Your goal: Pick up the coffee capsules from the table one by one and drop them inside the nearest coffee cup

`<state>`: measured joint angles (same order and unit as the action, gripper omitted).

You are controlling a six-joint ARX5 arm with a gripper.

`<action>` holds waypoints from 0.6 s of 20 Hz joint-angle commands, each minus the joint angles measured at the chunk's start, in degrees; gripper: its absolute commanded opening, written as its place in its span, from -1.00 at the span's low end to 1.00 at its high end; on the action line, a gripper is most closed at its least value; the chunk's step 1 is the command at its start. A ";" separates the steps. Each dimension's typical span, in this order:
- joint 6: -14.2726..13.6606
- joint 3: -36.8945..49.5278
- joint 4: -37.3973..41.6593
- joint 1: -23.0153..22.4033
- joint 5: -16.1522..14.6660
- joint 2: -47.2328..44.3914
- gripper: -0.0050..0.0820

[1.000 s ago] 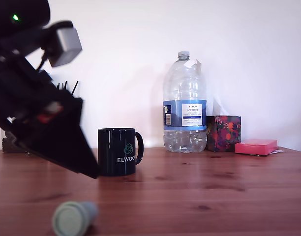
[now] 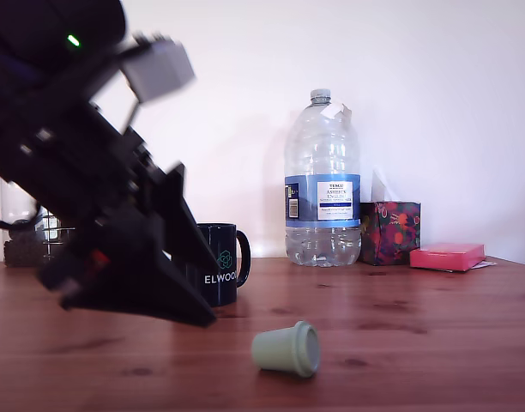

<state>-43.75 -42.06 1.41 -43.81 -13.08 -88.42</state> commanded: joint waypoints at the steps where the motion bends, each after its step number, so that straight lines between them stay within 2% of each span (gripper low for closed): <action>1: -0.17 -1.97 0.02 0.22 -1.25 -2.78 0.38; 5: 1.40 -8.57 -4.52 1.38 -3.65 -8.39 0.38; 12: 11.34 -17.77 -6.45 5.25 -4.66 -17.16 0.38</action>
<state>-33.71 -59.79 -5.04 -38.89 -17.50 -103.85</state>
